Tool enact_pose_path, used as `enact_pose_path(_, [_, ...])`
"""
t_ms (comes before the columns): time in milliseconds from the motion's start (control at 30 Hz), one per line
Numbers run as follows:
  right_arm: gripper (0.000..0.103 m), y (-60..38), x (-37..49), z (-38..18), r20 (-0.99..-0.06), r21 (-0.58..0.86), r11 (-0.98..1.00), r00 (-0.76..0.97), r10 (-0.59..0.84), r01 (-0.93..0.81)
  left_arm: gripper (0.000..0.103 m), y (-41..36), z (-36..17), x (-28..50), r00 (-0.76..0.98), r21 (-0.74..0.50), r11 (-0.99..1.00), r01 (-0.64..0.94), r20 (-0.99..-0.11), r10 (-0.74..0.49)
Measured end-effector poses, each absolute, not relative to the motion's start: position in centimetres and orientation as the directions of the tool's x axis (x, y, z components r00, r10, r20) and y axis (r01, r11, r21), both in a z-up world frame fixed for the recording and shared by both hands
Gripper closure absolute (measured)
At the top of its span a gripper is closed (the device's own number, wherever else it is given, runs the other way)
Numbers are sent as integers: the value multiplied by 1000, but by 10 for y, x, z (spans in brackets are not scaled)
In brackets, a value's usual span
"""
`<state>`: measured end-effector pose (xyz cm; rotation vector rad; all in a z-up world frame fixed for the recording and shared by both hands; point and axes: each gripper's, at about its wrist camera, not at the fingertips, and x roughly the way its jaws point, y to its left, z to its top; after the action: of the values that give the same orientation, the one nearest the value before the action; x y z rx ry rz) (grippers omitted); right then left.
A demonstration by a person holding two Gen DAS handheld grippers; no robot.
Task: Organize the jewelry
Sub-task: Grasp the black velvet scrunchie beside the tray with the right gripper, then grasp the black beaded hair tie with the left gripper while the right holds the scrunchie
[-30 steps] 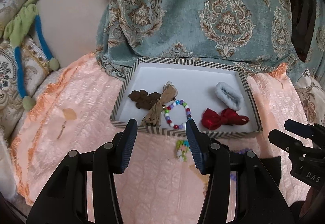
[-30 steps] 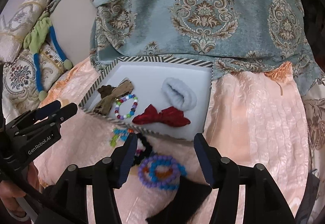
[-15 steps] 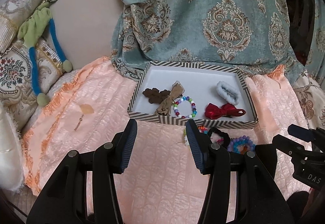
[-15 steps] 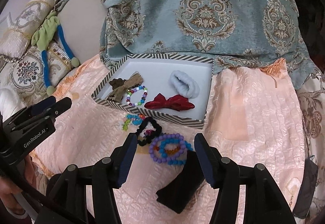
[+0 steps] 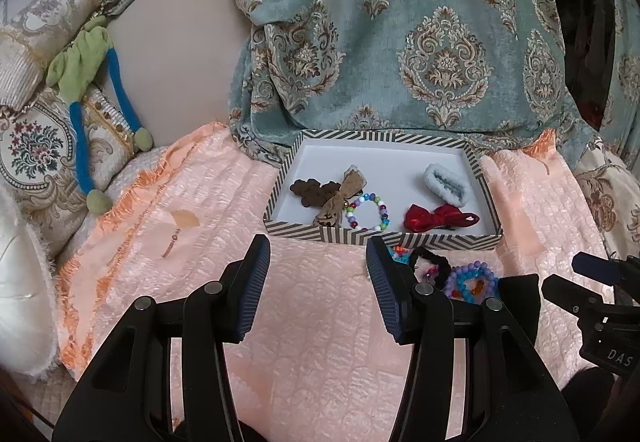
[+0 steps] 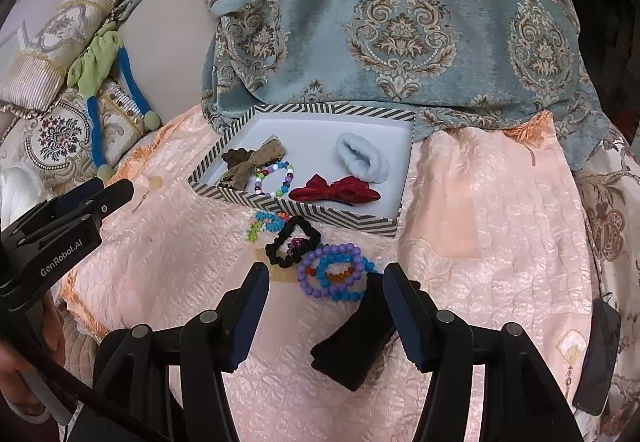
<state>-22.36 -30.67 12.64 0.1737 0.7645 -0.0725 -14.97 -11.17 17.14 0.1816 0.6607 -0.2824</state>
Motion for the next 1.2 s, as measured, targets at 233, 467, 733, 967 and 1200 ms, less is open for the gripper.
enact_pose_path(233, [43,-306,-232,127,-693,125,984,721,-4,125,53,-109,174,-157,758,76,947,313,-621,-201])
enact_pose_path(467, [43,-318,-241,116,-710,137,979,704,-11,153,46,-96,166,-152,700,-11,941,339,-665,-260])
enact_pose_path(733, [43,-340,-244,81,-760,193,958,650,11,210,45,-76,136,-135,591,-175,927,332,-727,-349])
enact_pose_path(967, [43,-344,-234,54,-778,260,942,625,73,214,45,-93,110,-125,481,-269,892,362,-766,-427])
enact_pose_path(1200, [64,-352,-216,31,-780,292,929,619,96,225,45,-109,94,-115,433,-311,883,353,-782,-448])
